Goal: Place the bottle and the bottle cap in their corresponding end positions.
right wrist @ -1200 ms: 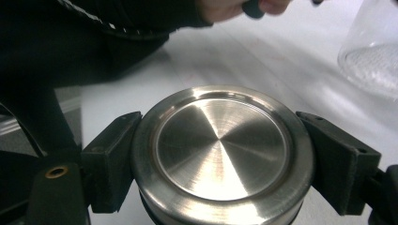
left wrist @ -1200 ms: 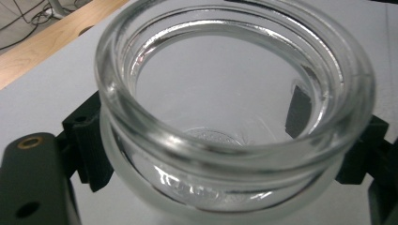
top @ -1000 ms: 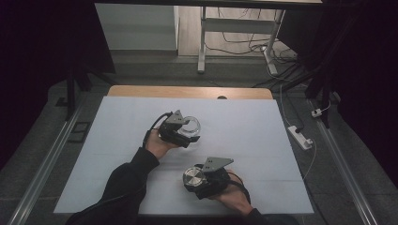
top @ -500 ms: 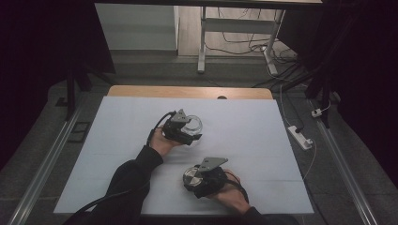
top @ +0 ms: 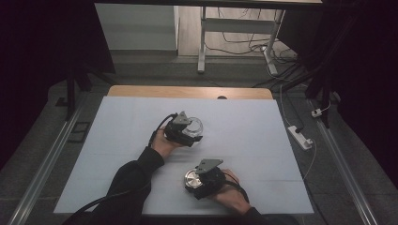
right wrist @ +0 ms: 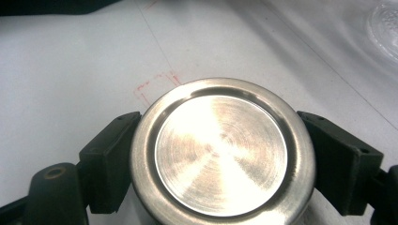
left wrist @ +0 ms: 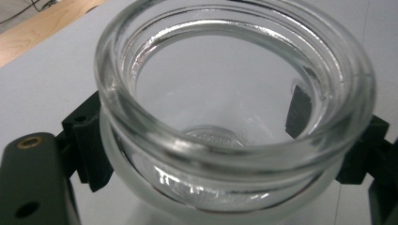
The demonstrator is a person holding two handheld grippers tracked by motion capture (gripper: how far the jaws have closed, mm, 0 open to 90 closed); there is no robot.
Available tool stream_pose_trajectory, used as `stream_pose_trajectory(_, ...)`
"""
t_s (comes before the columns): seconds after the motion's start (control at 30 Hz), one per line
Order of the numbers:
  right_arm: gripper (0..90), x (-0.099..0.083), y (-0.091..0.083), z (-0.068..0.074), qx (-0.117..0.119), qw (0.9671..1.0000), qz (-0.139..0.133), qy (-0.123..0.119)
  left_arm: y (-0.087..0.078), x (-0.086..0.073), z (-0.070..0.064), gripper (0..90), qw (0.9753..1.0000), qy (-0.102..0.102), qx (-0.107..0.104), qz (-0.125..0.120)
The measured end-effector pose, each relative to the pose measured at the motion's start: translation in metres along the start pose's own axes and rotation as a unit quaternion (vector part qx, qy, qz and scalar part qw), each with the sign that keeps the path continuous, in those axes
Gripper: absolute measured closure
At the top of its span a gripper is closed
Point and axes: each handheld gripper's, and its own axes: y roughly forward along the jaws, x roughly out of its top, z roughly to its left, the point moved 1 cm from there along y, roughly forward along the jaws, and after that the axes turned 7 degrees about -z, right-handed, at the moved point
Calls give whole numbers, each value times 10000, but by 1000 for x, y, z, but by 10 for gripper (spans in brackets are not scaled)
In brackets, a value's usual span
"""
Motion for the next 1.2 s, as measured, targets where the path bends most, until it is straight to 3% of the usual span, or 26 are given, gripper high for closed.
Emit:
stream_pose_trajectory(0.13,168,1,0,1,-49,10000,39,-6,0,-1,3,145,9998,-176,-16,69)
stream_pose_trajectory(0.37,103,3,-3,-1,-26,9999,-53,148,-2,1,0,106,9997,-63,32,254)
stream_pose_trajectory(0.87,72,11,-15,-4,-34,9991,-298,310,-21,5,-3,41,9996,-152,2,238)
stream_pose_trajectory(1.2,64,14,-27,-7,-70,9979,-500,413,-33,5,-5,10,9990,-352,-132,245)
